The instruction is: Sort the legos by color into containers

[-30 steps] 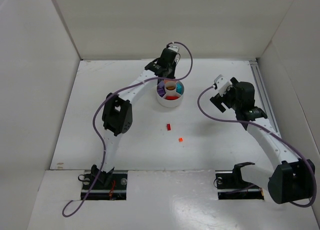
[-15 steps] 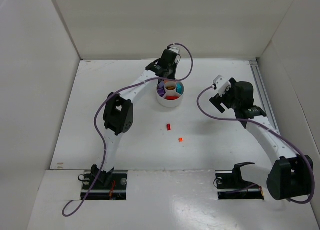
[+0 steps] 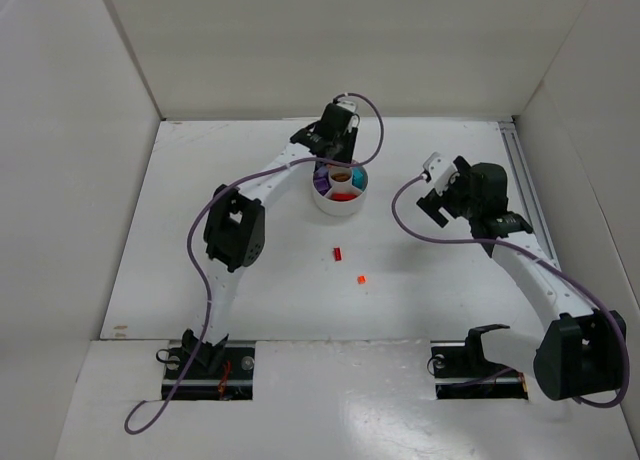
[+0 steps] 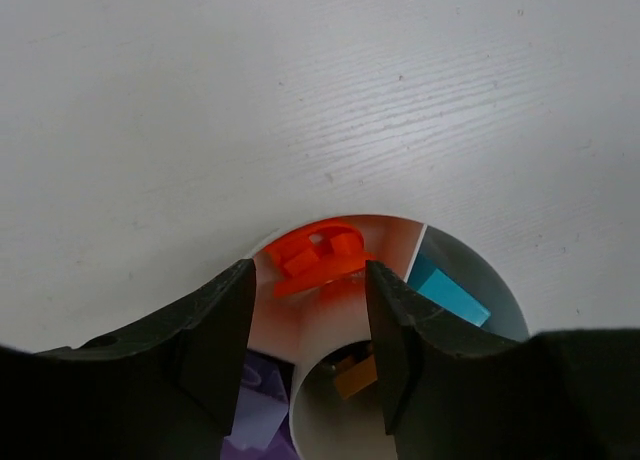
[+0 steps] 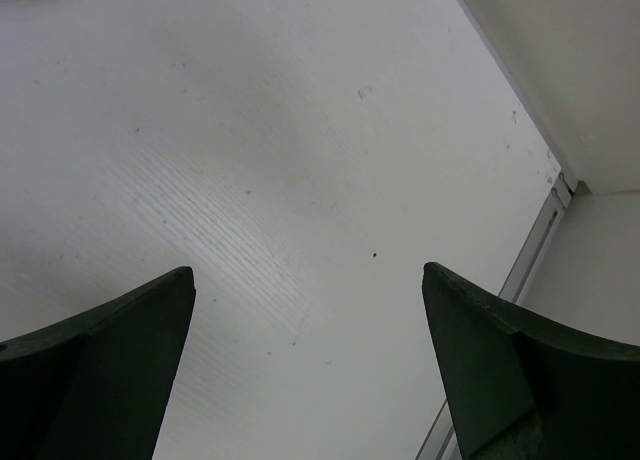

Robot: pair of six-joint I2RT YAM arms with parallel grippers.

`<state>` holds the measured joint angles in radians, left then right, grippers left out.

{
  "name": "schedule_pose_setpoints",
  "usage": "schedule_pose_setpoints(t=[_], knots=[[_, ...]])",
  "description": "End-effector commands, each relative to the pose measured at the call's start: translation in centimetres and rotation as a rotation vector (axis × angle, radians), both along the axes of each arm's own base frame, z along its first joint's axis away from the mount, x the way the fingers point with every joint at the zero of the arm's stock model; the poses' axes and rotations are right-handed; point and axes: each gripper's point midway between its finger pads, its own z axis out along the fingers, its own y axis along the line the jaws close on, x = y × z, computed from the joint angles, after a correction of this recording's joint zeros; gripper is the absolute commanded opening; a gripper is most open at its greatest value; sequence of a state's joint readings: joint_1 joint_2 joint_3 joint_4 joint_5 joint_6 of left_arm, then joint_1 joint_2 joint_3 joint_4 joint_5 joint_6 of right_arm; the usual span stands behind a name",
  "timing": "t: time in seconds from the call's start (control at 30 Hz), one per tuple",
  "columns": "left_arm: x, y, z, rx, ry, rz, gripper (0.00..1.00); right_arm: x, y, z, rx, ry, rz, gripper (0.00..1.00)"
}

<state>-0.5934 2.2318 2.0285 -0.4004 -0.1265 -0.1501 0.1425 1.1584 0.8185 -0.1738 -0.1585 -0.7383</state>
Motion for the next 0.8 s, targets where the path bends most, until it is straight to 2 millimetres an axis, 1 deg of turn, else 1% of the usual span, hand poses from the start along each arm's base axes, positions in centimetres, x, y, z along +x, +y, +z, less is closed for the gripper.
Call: schedule_pose_setpoints(t=[0.0, 0.03, 0.07, 0.1, 0.13, 0.17, 0.2, 0.23, 0.27, 0.3, 0.33, 0.37, 0.4, 0.43, 0.47, 0.5, 0.53, 0.57, 0.6, 0.63, 0.67, 0.7, 0.73, 0.77], knots=[[-0.9, 0.9, 8.2, -0.082, -0.114, 0.001, 0.45, 0.4, 1.8, 2.9, 0.028, -0.085, 0.107, 1.00], [-1.1, 1.0, 9.0, -0.091, -0.128, 0.001, 0.46, 0.1, 2.3, 3.5, 0.030, -0.103, 0.121, 1.00], [-1.6, 1.3, 9.3, -0.092, -0.130, 0.001, 0.49, -0.5, 3.5, 3.6, 0.028, -0.100, 0.152, 1.00], [-1.8, 1.5, 10.2, -0.104, -0.147, 0.001, 0.56, -1.1, 4.0, 3.6, 0.021, -0.100, 0.162, 1.00], [-2.4, 1.9, 13.1, -0.140, -0.202, 0.000, 0.59, -1.3, 4.8, 3.6, 0.017, -0.100, 0.177, 1.00], [-3.1, 2.3, 12.9, -0.137, -0.197, 0.000, 0.62, -1.8, 5.6, 3.6, 0.017, -0.094, 0.205, 1.00], [-3.5, 2.6, 13.7, -0.148, -0.214, 0.000, 0.65, -2.7, 7.7, 3.4, 0.022, -0.084, 0.271, 1.00], [-4.6, 3.3, 16.3, -0.179, -0.259, 0.000, 0.69, -3.4, 9.1, 3.0, 0.027, -0.073, 0.317, 1.00], [-5.2, 3.5, 17.3, -0.206, -0.278, -0.003, 0.71, -4.0, 10.4, 3.0, 0.034, -0.071, 0.362, 1.00], [-6.0, 4.1, 16.3, -0.195, -0.262, -0.003, 0.76, -5.3, 12.5, 2.7, 0.047, -0.054, 0.421, 1.00], [-6.9, 4.5, 16.6, -0.210, -0.259, 0.006, 0.83, -5.9, 13.6, 1.7, 0.059, -0.010, 0.441, 1.00], [-8.1, 5.5, 18.9, -0.244, -0.302, 0.020, 0.98, -6.7, 14.5, 0.8, 0.067, 0.022, 0.462, 1.00], [-9.1, 6.3, 17.2, -0.238, -0.266, 0.044, 1.00, -7.3, 15.4, 0.4, 0.080, 0.044, 0.479, 1.00], [-10.1, 6.5, 17.3, -0.251, -0.268, 0.050, 1.00, -8.7, 16.9, -0.8, 0.101, 0.094, 0.508, 1.00], [-11.6, 7.7, 18.7, -0.282, -0.294, 0.070, 1.00, -9.6, 17.1, -2.3, 0.106, 0.142, 0.496, 1.00], [-12.6, 8.2, 18.6, -0.294, -0.298, 0.093, 1.00, -9.8, 17.3, -3.2, 0.107, 0.166, 0.472, 1.00], [-14.0, 8.4, 16.0, -0.312, -0.240, 0.125, 1.00, -10.6, 18.2, -3.5, 0.122, 0.170, 0.486, 0.98], [-16.0, 9.3, 14.4, -0.325, -0.218, 0.147, 1.00, -11.2, 17.9, -5.3, 0.146, 0.232, 0.423, 0.97], [-16.6, 9.5, 15.9, -0.381, -0.234, 0.166, 1.00, -11.7, 18.3, -6.2, 0.157, 0.260, 0.421, 0.97], [-17.7, 10.0, 12.9, -0.373, -0.186, 0.193, 1.00, -12.1, 18.7, -6.4, 0.171, 0.265, 0.425, 0.94], [-18.8, 9.9, 12.0, -0.413, -0.153, 0.214, 1.00, -12.9, 19.4, -6.9, 0.184, 0.295, 0.405, 0.93], [-19.7, 10.4, 12.4, -0.453, -0.161, 0.227, 1.00, -13.3, 19.4, -7.7, 0.172, 0.311, 0.386, 0.93], [-20.3, 10.6, 11.5, -0.459, -0.150, 0.252, 1.00, -13.3, 19.4, -7.7, 0.163, 0.300, 0.359, 0.93], [-21.5, 10.5, 9.7, -0.445, -0.114, 0.256, 1.00, -14.1, 20.0, -8.0, 0.155, 0.310, 0.362, 0.92]])
